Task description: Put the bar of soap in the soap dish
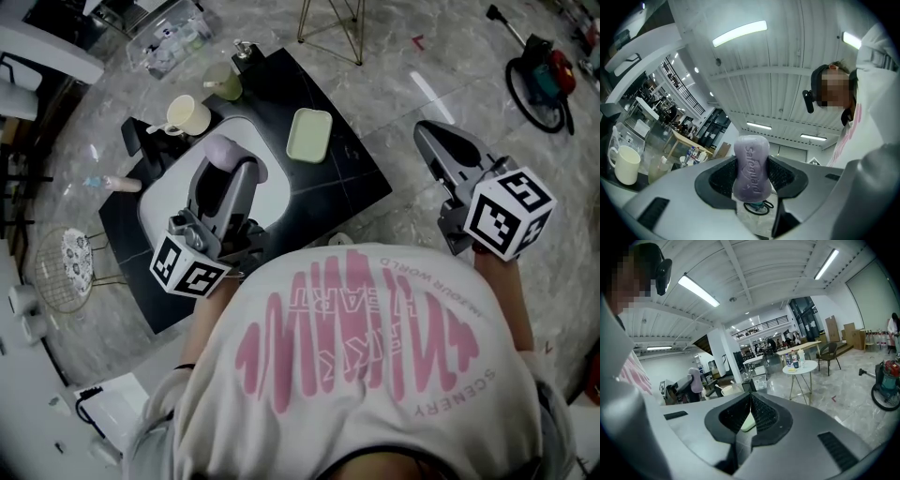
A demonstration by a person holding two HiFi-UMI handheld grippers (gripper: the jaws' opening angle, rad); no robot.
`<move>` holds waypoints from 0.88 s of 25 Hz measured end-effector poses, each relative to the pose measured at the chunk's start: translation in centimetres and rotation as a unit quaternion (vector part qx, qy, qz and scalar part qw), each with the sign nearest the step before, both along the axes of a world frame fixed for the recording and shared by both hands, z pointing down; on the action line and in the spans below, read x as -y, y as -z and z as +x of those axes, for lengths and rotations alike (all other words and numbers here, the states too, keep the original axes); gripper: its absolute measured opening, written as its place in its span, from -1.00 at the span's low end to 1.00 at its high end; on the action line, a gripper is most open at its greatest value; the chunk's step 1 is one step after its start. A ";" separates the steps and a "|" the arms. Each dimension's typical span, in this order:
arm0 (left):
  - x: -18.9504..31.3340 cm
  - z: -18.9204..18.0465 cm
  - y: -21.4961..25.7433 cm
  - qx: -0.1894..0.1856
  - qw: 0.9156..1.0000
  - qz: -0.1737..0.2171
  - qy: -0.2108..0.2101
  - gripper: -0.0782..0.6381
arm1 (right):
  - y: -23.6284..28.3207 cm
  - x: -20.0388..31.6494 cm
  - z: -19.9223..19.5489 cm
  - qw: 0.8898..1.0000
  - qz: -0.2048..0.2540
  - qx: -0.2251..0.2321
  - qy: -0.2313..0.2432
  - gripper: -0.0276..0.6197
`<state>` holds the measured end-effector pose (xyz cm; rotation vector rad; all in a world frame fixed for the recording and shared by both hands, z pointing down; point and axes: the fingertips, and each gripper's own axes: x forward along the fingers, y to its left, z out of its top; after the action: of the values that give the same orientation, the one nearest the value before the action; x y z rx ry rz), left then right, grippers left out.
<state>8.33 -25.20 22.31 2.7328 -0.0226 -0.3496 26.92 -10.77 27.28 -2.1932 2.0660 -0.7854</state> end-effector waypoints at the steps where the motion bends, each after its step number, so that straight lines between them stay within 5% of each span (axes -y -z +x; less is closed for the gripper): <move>1: 0.2 0.3 -0.1 0.002 1.000 0.000 0.001 -0.21 | -0.3 0.4 -0.1 1.000 -0.003 0.003 0.004 -0.86; 22: 0.0 2.5 -2.2 0.027 0.995 0.027 0.088 -0.21 | -5.0 8.0 -2.0 0.986 -0.026 0.074 0.149 -0.86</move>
<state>10.86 -25.18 24.49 2.8007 -0.2740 -0.3279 24.93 -18.80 32.30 -1.8051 2.3492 -1.0005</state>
